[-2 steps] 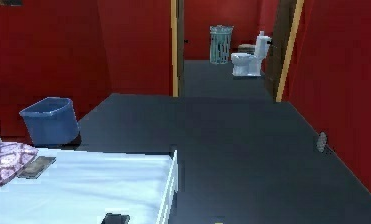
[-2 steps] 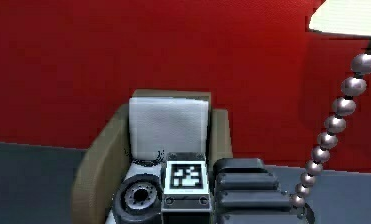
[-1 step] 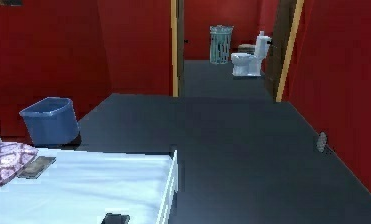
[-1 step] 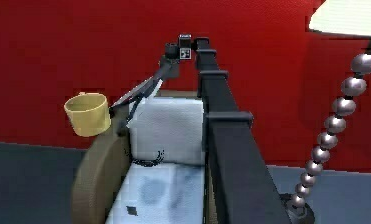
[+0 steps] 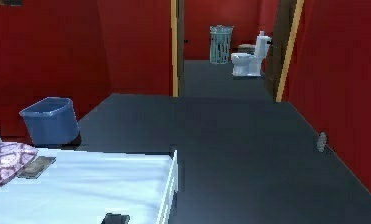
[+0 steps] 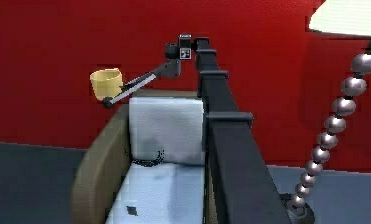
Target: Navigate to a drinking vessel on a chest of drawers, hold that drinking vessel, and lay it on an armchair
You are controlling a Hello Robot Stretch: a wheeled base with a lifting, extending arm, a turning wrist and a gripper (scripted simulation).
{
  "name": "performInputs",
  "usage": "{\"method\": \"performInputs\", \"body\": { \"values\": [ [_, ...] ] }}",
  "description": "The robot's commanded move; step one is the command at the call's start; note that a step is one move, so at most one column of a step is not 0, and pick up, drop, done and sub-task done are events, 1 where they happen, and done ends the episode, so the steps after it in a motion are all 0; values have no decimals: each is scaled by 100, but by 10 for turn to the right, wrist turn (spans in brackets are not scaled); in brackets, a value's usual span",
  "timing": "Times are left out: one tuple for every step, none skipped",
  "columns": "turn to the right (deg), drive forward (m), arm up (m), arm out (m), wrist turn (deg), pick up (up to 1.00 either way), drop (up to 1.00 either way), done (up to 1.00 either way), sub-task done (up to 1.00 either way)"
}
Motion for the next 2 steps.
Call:
{"method": "performInputs", "body": {
  "values": [
    [0, 0, 0, 0, 450, 0, 0, 0, 0],
    [0, 0, 0, 0, 270, 0, 0, 0, 0]
  ]
}}
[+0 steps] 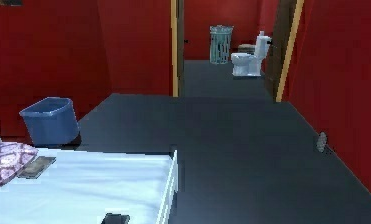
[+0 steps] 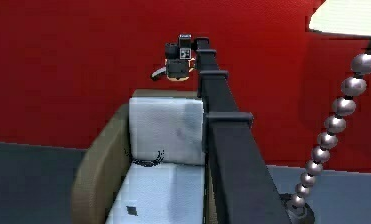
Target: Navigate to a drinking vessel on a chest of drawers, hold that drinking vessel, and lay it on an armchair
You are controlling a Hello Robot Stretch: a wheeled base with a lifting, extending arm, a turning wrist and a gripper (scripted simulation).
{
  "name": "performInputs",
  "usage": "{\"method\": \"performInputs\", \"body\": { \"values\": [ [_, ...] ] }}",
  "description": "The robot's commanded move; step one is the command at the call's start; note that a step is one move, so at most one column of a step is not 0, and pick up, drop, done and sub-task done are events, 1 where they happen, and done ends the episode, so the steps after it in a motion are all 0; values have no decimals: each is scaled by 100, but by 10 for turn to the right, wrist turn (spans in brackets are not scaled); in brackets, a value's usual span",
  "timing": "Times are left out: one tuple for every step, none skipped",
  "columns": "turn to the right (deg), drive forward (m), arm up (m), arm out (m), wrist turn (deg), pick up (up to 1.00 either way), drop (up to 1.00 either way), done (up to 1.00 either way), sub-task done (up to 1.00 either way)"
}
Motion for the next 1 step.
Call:
{"method": "performInputs", "body": {
  "values": [
    [0, 0, -46, 0, 0, 0, 0, 0, 0]
  ]
}}
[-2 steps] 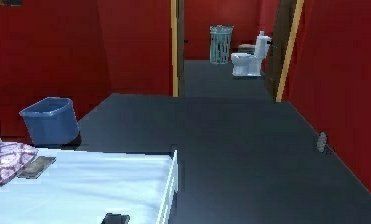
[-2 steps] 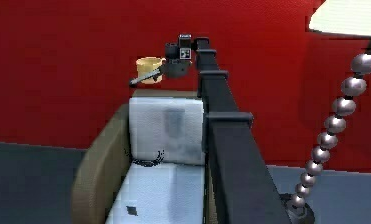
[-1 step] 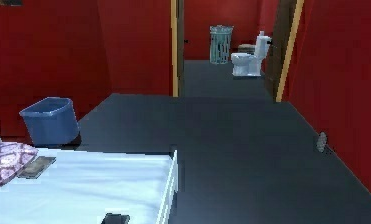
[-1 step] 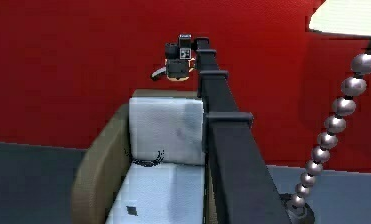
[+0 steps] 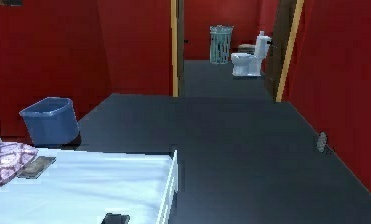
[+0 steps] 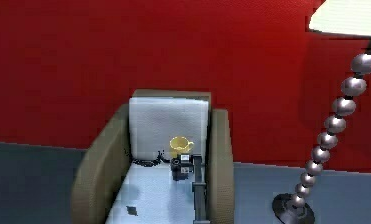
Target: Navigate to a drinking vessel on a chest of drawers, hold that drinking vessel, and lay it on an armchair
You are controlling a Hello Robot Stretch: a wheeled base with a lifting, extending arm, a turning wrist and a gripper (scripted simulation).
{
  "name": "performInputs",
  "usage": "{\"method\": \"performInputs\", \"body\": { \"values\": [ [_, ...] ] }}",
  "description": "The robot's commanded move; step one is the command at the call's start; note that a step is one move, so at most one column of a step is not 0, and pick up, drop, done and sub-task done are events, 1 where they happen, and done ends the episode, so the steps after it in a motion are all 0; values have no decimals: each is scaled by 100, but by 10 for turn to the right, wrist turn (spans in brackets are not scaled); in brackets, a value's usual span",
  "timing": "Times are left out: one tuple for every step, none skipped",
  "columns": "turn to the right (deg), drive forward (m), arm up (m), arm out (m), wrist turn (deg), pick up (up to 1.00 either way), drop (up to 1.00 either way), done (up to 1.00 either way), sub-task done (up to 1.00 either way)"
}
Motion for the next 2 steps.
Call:
{"method": "performInputs", "body": {
  "values": [
    [0, 0, -32, 0, 0, 0, 0, 0, 0],
    [0, 0, 0, 0, 0, 0, 100, 0, 0]
  ]
}}
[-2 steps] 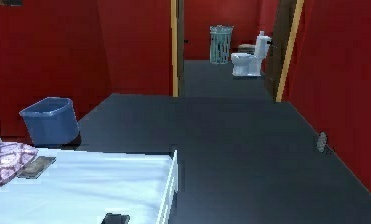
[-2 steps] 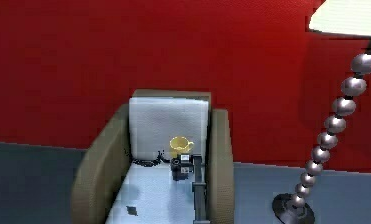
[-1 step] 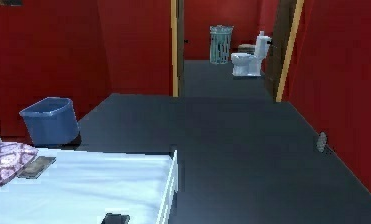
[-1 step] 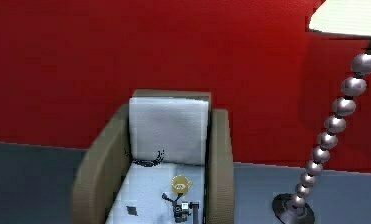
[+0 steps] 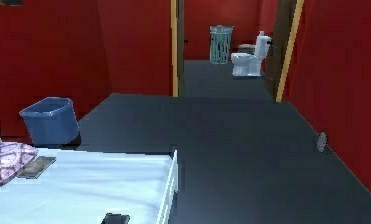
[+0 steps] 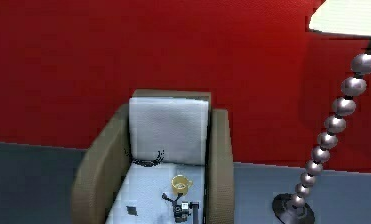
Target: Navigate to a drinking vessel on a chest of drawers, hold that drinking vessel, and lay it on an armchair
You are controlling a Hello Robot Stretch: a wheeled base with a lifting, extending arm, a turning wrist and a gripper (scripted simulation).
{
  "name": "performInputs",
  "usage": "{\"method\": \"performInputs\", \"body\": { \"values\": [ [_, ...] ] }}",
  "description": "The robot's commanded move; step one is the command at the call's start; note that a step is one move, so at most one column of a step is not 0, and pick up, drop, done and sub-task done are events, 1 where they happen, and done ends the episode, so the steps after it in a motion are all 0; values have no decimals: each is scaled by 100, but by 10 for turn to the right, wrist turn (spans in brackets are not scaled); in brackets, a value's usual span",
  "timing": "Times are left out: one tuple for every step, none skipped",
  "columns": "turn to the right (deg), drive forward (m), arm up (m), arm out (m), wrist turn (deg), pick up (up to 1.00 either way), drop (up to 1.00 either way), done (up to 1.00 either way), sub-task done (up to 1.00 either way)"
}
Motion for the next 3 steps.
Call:
{"method": "performInputs", "body": {
  "values": [
    [0, 0, 10, 0, 0, 0, 0, 0, 0],
    [0, 0, 0, -8, 0, 0, 0, 0, 0],
    [0, 0, 0, 0, 0, 0, 0, 100, 0]
  ]
}}
